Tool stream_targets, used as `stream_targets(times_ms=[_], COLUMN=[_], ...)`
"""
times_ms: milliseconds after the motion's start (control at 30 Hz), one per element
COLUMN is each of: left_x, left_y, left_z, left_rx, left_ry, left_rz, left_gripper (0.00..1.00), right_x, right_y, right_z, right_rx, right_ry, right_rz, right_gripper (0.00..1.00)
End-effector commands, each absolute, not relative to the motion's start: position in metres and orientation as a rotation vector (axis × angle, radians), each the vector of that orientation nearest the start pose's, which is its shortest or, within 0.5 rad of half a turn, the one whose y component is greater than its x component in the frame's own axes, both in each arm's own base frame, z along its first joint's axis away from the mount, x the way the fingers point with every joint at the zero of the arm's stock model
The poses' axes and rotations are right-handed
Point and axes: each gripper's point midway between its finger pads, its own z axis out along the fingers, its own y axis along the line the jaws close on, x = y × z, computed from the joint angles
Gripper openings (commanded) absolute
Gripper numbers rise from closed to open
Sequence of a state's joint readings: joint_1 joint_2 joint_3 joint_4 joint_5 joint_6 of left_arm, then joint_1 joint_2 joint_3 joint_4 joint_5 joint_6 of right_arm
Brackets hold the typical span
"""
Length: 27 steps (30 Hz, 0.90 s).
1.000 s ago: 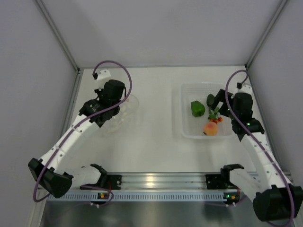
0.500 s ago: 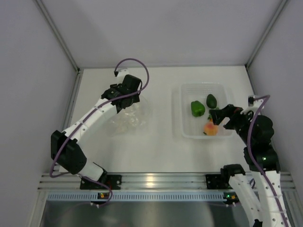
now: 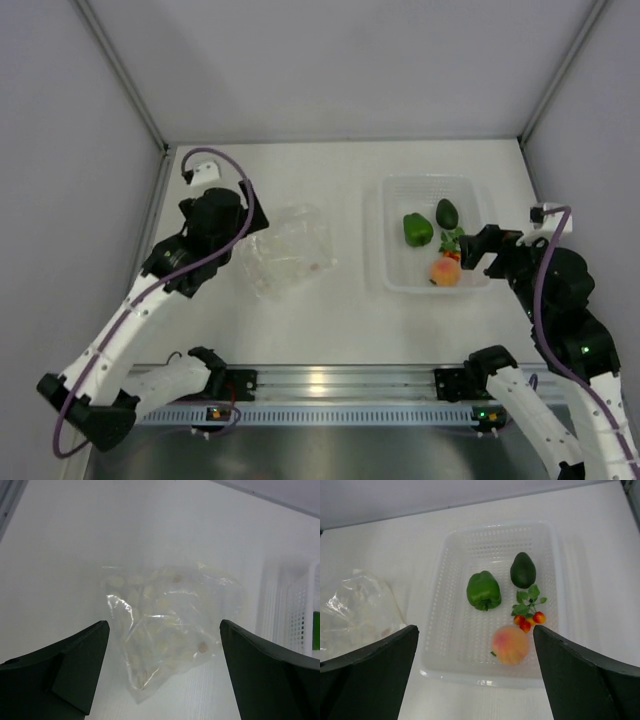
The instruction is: Open the zip-top bag and remove the fake food
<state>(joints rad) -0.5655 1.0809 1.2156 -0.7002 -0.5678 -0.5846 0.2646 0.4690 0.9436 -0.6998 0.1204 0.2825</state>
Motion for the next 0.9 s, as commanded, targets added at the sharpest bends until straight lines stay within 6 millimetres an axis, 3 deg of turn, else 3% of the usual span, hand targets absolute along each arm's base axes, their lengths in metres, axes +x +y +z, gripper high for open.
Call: stream_targets(times_ms=[0, 67, 100, 133, 233, 433, 600, 867], left_x=[0.277, 0.257, 0.25, 0.236, 0.211, 0.178, 0.156, 0.158], left_y=[-0.077, -0.068, -0.065, -0.058, -0.044, -0.006, 0.015, 0.014], left_z=[0.288, 0.298, 0.292, 0.305, 0.318, 0.328, 0.33, 0.316], left_rx=[-0.317, -0.305, -0.28, -0.282, -0.261, -0.24, -0.278, -0.314], left_ry=[1.944, 1.89, 1.891, 1.835, 1.757, 1.762, 1.74, 1.751], left_rz=[-0.074, -0.136, -0.135, -0.187, -0.229, -0.093, -0.069, -0.078], left_gripper=[0.98, 0.98, 0.98, 0.98, 0.98, 0.98, 0.98, 0.98], right_x=[0.197, 0.192, 0.188, 0.186, 0.175, 0.149, 0.139, 0.15], right_y=[0.016, 0.016, 0.015, 0.012, 0.006, -0.011, -0.015, -0.007], right_z=[0.317, 0.324, 0.326, 0.331, 0.339, 0.352, 0.348, 0.329], right_rx=[0.137, 0.115, 0.105, 0.099, 0.093, 0.101, 0.101, 0.093], right_ry=[1.788, 1.774, 1.772, 1.757, 1.741, 1.694, 1.682, 1.71], right_rz=[0.095, 0.093, 0.088, 0.082, 0.063, 0.029, 0.031, 0.048], right_gripper=[0.99, 0.99, 0.99, 0.99, 0.99, 0.99, 0.99, 0.99])
